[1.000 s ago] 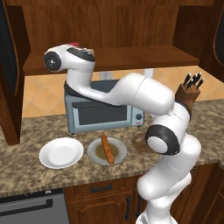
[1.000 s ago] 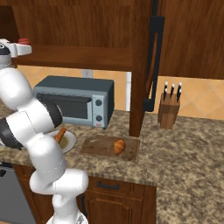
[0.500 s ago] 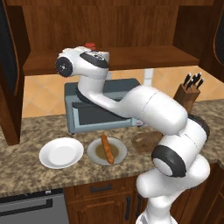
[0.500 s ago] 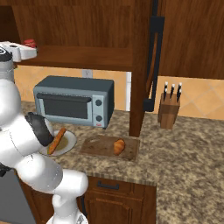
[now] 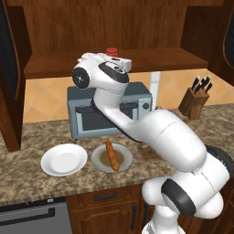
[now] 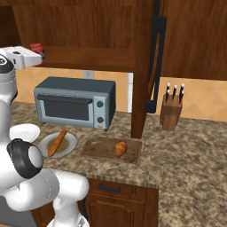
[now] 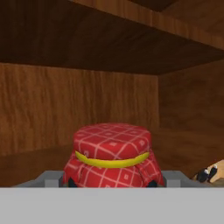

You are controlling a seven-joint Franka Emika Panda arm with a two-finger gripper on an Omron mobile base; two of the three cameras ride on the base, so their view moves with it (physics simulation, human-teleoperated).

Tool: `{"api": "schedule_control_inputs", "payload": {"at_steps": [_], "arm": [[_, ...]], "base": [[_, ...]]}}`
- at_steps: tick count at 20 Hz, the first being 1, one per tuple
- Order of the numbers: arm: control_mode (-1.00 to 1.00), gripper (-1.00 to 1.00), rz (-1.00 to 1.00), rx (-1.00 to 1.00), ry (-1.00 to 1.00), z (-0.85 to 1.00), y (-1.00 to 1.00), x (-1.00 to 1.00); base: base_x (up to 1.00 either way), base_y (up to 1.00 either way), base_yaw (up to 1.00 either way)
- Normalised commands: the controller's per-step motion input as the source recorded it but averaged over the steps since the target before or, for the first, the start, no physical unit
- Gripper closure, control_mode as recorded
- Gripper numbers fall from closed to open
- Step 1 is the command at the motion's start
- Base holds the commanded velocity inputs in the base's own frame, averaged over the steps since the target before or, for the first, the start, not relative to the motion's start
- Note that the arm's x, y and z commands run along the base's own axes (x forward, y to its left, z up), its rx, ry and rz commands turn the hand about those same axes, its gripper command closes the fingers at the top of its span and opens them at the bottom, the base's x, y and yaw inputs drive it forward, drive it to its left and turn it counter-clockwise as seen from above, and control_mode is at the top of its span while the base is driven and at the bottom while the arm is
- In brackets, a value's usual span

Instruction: From the different types of pastries on the counter, select a croissant and place it on the cutting board. Then retrieve a jar of jam from the cabinet and place it alongside the croissant on the cutting board.

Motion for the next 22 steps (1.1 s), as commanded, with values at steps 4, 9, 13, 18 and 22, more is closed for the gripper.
{"api": "schedule_control_inputs", "payload": {"at_steps": [4, 9, 13, 18, 22], "arm": [[-1.0, 1.0, -0.07, 0.0, -0.01, 0.0, -0.43, -0.45], [-1.0, 1.0, -0.09, 0.0, 0.0, 0.0, -0.46, -0.48], [-1.0, 1.0, -0.1, 0.0, 0.0, 0.0, -0.46, -0.56], [-1.0, 1.0, -0.12, 0.0, 0.0, 0.0, -0.43, -0.66], [-1.0, 1.0, -0.13, 0.0, 0.0, 0.0, -0.37, -0.63]], "base": [[0.0, 0.0, 0.0], [0.0, 0.0, 0.0], [0.0, 0.0, 0.0], [0.0, 0.0, 0.0], [0.0, 0.0, 0.0]]}}
